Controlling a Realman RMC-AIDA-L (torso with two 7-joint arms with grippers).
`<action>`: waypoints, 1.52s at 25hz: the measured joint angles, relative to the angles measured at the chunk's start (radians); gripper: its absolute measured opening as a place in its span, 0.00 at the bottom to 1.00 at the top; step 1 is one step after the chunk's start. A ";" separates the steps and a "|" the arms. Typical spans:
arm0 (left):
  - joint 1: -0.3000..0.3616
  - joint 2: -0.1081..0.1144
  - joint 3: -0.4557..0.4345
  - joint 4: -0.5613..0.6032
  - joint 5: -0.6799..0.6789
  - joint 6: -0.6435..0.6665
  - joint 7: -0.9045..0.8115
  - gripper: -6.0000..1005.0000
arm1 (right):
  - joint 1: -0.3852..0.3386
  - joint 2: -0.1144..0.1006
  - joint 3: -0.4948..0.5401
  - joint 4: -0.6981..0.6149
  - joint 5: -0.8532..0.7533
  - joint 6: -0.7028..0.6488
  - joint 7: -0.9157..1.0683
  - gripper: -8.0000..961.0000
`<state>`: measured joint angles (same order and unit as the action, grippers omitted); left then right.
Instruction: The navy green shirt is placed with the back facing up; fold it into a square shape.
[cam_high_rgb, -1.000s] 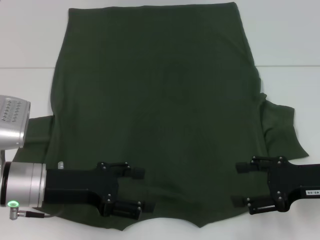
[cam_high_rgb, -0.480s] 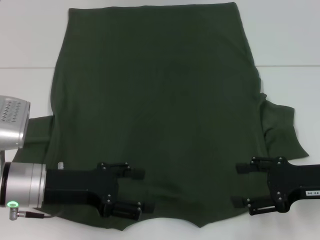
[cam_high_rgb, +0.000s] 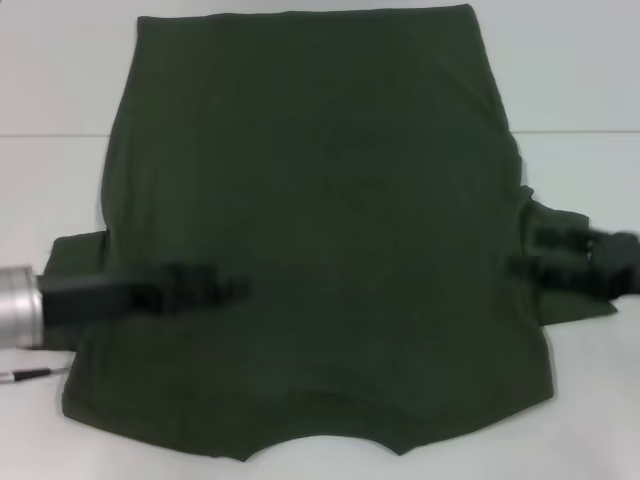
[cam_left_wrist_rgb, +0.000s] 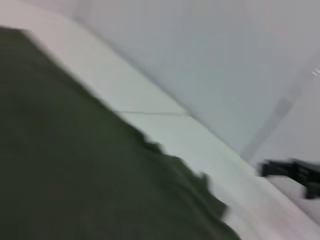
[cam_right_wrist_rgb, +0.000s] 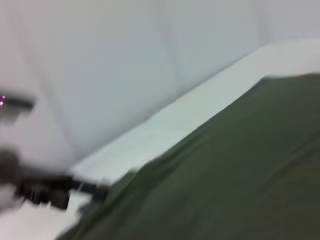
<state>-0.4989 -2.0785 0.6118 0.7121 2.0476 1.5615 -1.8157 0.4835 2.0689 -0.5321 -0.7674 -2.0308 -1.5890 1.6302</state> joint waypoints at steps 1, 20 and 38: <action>0.000 0.006 -0.013 0.001 0.000 -0.018 -0.047 0.93 | 0.000 -0.002 0.009 0.001 0.009 0.007 0.032 0.95; 0.100 0.017 -0.281 -0.002 -0.009 -0.316 -0.298 0.93 | 0.028 -0.020 0.017 0.080 0.031 0.183 0.267 0.95; 0.105 -0.001 -0.296 -0.088 -0.039 -0.458 -0.187 0.93 | 0.022 -0.015 0.021 0.082 0.069 0.198 0.268 0.95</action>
<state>-0.3943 -2.0795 0.3160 0.6246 2.0086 1.1035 -2.0025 0.5053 2.0537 -0.5107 -0.6856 -1.9622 -1.3912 1.8983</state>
